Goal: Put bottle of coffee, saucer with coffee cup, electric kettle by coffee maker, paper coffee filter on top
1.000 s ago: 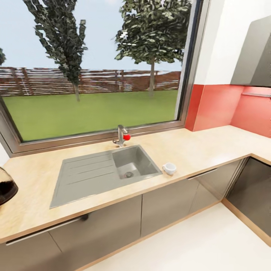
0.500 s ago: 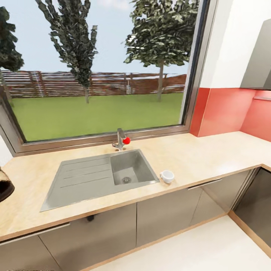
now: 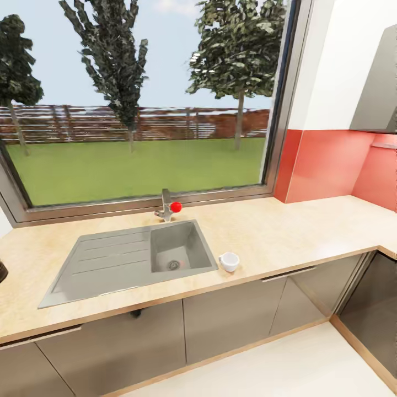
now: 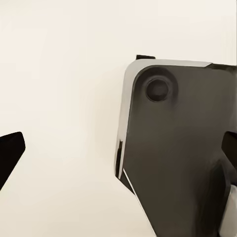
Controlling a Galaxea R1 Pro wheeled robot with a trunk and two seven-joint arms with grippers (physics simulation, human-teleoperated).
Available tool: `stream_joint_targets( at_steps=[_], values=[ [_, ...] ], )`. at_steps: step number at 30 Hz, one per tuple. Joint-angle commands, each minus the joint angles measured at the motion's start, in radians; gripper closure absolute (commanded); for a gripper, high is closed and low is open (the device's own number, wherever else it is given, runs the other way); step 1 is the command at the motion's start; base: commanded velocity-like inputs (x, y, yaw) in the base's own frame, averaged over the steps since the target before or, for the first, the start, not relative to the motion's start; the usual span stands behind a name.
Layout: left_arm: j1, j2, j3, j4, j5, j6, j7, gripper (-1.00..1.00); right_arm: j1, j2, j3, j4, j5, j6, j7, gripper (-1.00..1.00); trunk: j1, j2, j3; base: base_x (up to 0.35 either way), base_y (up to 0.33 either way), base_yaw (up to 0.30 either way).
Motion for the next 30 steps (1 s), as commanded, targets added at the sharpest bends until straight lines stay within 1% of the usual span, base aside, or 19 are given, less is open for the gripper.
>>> stream_joint_targets(
  at_steps=[1, 5, 18, 30],
  values=[
    [-0.001, 0.000, 0.008, 0.001, 0.001, -0.003, -0.005, -1.00, -0.001, 0.000, -0.008, 0.001, 0.007, -0.003, -0.001, -1.00, 0.001, -0.002, -0.002, 0.000, -0.301, 0.041],
    [-0.001, 0.001, 0.008, 0.001, 0.001, -0.003, -0.005, -1.00, -0.001, 0.000, -0.008, 0.001, 0.007, -0.003, -0.001, -1.00, 0.001, -0.002, -0.002, 0.000, -0.300, 0.177],
    [-0.001, 0.001, 0.009, 0.001, 0.001, -0.003, -0.005, -1.00, -0.001, 0.000, -0.008, 0.001, 0.007, -0.003, -0.002, -1.00, 0.001, -0.002, -0.005, 0.000, -0.301, 0.260],
    [-0.001, 0.001, 0.009, 0.001, 0.001, -0.003, -0.005, -1.00, -0.001, -0.001, -0.008, 0.001, 0.008, -0.003, -0.002, -1.00, 0.001, -0.002, -0.006, 0.080, -0.308, 0.018]
  ],
)
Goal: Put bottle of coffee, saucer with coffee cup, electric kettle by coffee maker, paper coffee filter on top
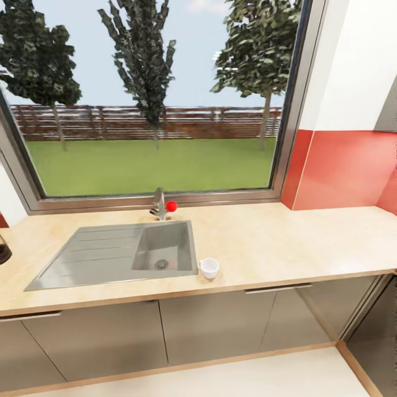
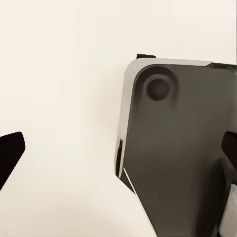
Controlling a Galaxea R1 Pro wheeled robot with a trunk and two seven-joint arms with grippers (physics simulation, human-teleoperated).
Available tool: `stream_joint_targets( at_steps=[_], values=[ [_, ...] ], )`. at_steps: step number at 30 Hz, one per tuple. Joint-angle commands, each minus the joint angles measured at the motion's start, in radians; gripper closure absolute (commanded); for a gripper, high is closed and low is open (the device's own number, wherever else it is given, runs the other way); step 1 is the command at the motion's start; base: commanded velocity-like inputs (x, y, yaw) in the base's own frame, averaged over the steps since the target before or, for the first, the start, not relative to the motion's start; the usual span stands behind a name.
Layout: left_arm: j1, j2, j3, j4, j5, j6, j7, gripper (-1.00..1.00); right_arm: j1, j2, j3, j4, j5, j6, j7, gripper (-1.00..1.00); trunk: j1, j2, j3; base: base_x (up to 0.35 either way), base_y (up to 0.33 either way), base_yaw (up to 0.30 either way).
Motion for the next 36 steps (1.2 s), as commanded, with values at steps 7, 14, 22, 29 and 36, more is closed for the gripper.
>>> stream_joint_targets(
  at_steps=[7, 14, 22, 29, 36],
  values=[
    [-0.001, 0.000, 0.006, 0.001, 0.000, -0.003, -0.005, -1.00, -0.001, 0.001, -0.008, 0.001, 0.006, -0.003, 0.000, -1.00, 0.001, -0.002, -0.002, 0.086, -0.309, 0.020],
    [-0.001, -0.001, 0.007, 0.001, 0.001, -0.003, -0.005, -1.00, -0.001, 0.002, -0.008, 0.001, 0.007, -0.003, -0.001, -1.00, 0.001, -0.002, -0.002, -0.041, -0.309, 0.236],
    [-0.001, -0.004, 0.009, 0.001, 0.002, -0.002, -0.005, -1.00, -0.001, 0.002, -0.008, 0.001, 0.007, -0.003, -0.002, -1.00, 0.001, -0.002, -0.002, -0.232, -0.212, 0.276],
    [-0.001, -0.006, 0.009, 0.001, 0.002, -0.002, -0.005, -1.00, -0.001, -0.001, -0.009, 0.001, 0.007, -0.003, -0.002, -1.00, 0.001, -0.002, -0.002, -0.303, -0.112, 0.165],
    [-0.001, -0.002, 0.004, -0.001, -0.006, -0.001, -0.006, -1.00, -0.001, -0.005, -0.010, 0.000, 0.006, -0.005, -0.001, -1.00, 0.001, -0.002, -0.002, -0.087, -0.036, 0.004]
  ],
)
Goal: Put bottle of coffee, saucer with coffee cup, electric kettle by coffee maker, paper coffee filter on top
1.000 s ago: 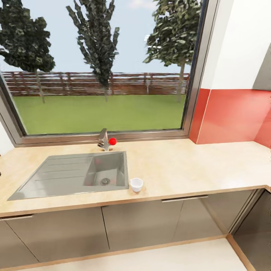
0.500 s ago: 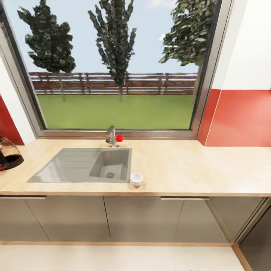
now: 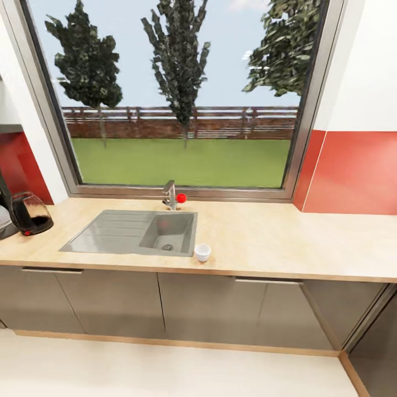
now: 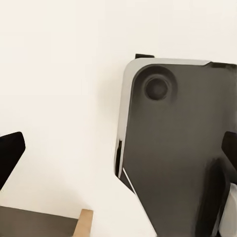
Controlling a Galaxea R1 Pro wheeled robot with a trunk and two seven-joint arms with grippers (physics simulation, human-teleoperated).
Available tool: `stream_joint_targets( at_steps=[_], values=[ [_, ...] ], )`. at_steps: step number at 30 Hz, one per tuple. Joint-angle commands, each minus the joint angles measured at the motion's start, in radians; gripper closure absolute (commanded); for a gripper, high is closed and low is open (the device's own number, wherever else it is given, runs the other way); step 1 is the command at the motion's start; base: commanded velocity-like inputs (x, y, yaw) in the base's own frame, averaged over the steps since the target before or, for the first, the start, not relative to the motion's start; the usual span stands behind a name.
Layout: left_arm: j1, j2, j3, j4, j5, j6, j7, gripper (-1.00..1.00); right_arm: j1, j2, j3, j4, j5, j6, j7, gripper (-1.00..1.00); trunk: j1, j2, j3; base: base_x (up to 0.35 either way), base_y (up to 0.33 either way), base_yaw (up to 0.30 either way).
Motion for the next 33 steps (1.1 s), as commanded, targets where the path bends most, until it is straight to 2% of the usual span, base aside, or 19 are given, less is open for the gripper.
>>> stream_joint_targets(
  at_steps=[1, 5, 9, 12, 14, 17, 18, 21, 23, 24, 26, 27, 28, 29, 30, 33],
  values=[
    [-0.001, 0.002, 0.006, 0.000, -0.003, -0.003, -0.006, -1.00, -0.001, 0.000, -0.009, -0.007, 0.007, -0.004, -0.001, -1.00, 0.001, -0.002, -0.002, -0.002, -0.001, 0.000],
    [-0.008, 0.008, 0.002, -0.001, -0.006, -0.003, -0.006, -1.00, -0.001, 0.000, -0.008, -0.099, 0.008, -0.004, -0.001, -1.00, 0.001, -0.002, -0.002, 0.000, 0.000, 0.000],
    [-0.011, 0.018, 0.003, -0.001, -0.005, -0.002, -0.006, -1.00, -0.001, 0.000, -0.010, -0.248, 0.007, -0.007, -0.001, -1.00, 0.001, -0.002, -0.002, 0.000, 0.000, 0.000],
    [-0.012, 0.036, 0.004, -0.001, -0.006, 0.003, -0.006, -1.00, -0.001, 0.003, -0.014, -0.412, 0.001, -0.008, -0.001, -1.00, 0.001, -0.002, -0.002, 0.000, 0.000, 0.000],
    [-0.013, 0.056, 0.005, -0.001, -0.005, 0.009, -0.006, -1.00, -0.001, 0.008, -0.014, -0.483, -0.007, -0.008, -0.001, -1.00, 0.001, -0.002, -0.002, 0.000, 0.000, 0.000],
    [-0.015, 0.075, 0.006, -0.001, -0.003, 0.014, -0.005, -1.00, -0.002, 0.041, -0.011, -0.665, -0.018, -0.006, 0.001, -1.00, 0.001, -0.002, -0.002, 0.000, 0.000, 0.000],
    [-0.016, 0.076, 0.006, -0.001, -0.003, 0.015, -0.005, -1.00, -0.002, 0.048, -0.011, -0.693, -0.018, -0.005, 0.001, -1.00, 0.001, -0.002, -0.002, 0.000, 0.000, 0.000],
    [-0.036, 0.080, 0.005, -0.001, -0.003, 0.023, -0.006, -1.00, -0.002, 0.090, -0.008, -0.859, -0.020, -0.003, 0.002, -1.00, 0.001, -0.002, -0.002, 0.000, 0.000, 0.000],
    [-0.047, 0.080, 0.005, -0.001, -0.004, 0.029, -0.007, -1.00, -0.002, 0.109, -0.002, -0.956, -0.021, -0.001, 0.003, -1.00, 0.001, -0.002, -0.002, 0.000, 0.000, 0.000],
    [-0.050, 0.080, 0.005, -0.001, -0.004, 0.031, -0.008, -1.00, -0.002, 0.117, 0.011, -1.016, -0.022, -0.001, 0.004, -1.00, 0.001, -0.002, -0.002, 0.000, 0.000, 0.000],
    [-0.052, 0.080, 0.005, -0.004, -0.003, 0.031, -0.007, -1.00, -0.003, 0.126, 0.064, -1.111, -0.022, 0.000, 0.002, -1.00, 0.001, -0.002, -0.002, 0.000, 0.000, 0.000],
    [-0.052, 0.078, 0.005, -0.019, -0.003, 0.031, -0.007, -1.00, -0.004, 0.145, 0.140, -1.195, -0.021, 0.006, -0.001, -1.00, 0.001, -0.002, -0.002, 0.000, 0.000, 0.000],
    [-0.053, 0.073, 0.005, -0.031, -0.005, 0.031, -0.006, -1.00, -0.010, 0.150, 0.192, -1.248, -0.021, 0.022, -0.004, -1.00, 0.001, -0.002, -0.002, 0.000, 0.000, 0.000],
    [-0.053, 0.072, 0.005, -0.035, -0.006, 0.031, -0.006, -1.00, -0.030, 0.150, 0.205, -1.262, -0.021, 0.052, -0.012, -1.00, 0.001, -0.002, -0.002, 0.000, 0.000, 0.000],
    [-0.053, 0.070, 0.004, -0.036, -0.007, 0.031, -0.006, -1.00, -0.094, 0.150, 0.214, -1.267, -0.021, 0.123, -0.037, -1.00, 0.001, -0.002, -0.002, 0.000, 0.000, 0.000],
    [-0.053, 0.067, -0.001, -0.038, -0.009, 0.029, -0.007, -1.00, -0.193, 0.150, 0.218, -1.259, -0.027, 0.202, -0.071, -1.00, 0.001, -0.002, -0.002, 0.000, 0.000, 0.000]
  ],
)
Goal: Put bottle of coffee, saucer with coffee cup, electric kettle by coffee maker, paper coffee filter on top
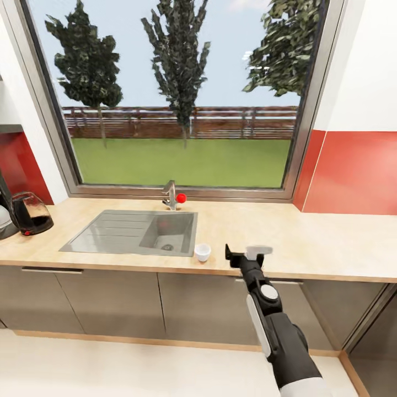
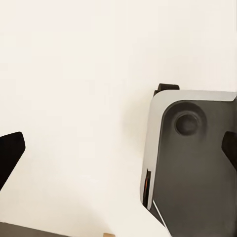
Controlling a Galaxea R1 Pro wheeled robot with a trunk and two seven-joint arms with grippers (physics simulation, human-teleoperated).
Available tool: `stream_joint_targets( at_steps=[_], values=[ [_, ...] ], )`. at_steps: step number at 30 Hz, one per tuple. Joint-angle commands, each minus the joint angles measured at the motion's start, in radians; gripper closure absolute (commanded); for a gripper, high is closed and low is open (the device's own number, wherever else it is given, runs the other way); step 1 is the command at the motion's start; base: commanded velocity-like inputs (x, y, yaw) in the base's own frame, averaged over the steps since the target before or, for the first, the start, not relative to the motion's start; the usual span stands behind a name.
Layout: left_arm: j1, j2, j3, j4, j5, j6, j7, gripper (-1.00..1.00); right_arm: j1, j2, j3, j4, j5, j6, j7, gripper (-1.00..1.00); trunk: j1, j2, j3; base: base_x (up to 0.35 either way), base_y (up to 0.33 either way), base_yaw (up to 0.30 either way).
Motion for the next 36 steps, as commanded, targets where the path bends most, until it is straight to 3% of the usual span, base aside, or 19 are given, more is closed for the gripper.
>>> stream_joint_targets(
  at_steps=[1, 4, 6, 8, 21, 25, 29, 36],
  values=[
    [-0.001, -0.001, 0.007, 0.001, -0.001, -0.004, -0.006, -1.00, -0.039, 0.000, 0.002, 0.006, 0.001, 0.032, -0.017, -1.00, 0.001, -0.002, -0.003, 0.000, 0.000, 0.000],
    [0.000, -0.001, 0.005, 0.001, -0.002, -0.007, -0.006, -1.00, -0.145, 0.000, 0.003, 0.049, -0.003, 0.123, -0.056, -1.00, 0.001, -0.002, -0.003, 0.000, 0.000, 0.000],
    [0.001, -0.001, 0.004, 0.002, -0.002, -0.007, -0.006, -1.00, -0.219, 0.000, 0.003, 0.108, -0.006, 0.229, -0.095, -1.00, 0.001, -0.002, -0.003, 0.000, 0.000, 0.000],
    [0.001, -0.001, 0.004, 0.002, -0.002, -0.004, -0.006, -1.00, -0.258, 0.000, 0.002, 0.138, -0.006, 0.301, -0.111, -1.00, 0.001, -0.002, -0.003, 0.063, 0.000, 0.000],
    [0.011, 0.001, 0.003, 0.014, 0.001, 0.000, -0.006, -1.00, -0.278, 0.000, -0.002, 0.156, -0.005, 0.437, -0.118, -1.00, 0.001, -0.002, -0.003, 0.260, 0.084, 0.000],
    [0.012, 0.001, 0.003, 0.014, 0.001, 0.000, -0.006, -1.00, -0.278, 0.000, -0.002, 0.178, -0.004, 0.447, -0.118, -1.00, 0.001, -0.002, -0.003, 0.075, 0.058, 0.000],
    [0.013, 0.001, 0.006, 0.015, 0.000, -0.001, -0.006, -1.00, -0.278, 0.000, -0.001, 0.278, -0.005, 0.450, -0.118, -1.00, 0.001, -0.002, -0.003, 0.010, 0.008, 0.000],
    [0.013, 0.001, 0.003, 0.016, 0.001, 0.000, -0.007, -1.00, -0.278, 0.000, -0.001, 0.296, -0.005, 0.450, -0.118, -1.00, 0.001, -0.002, -0.003, 0.007, 0.000, 0.000]
  ],
)
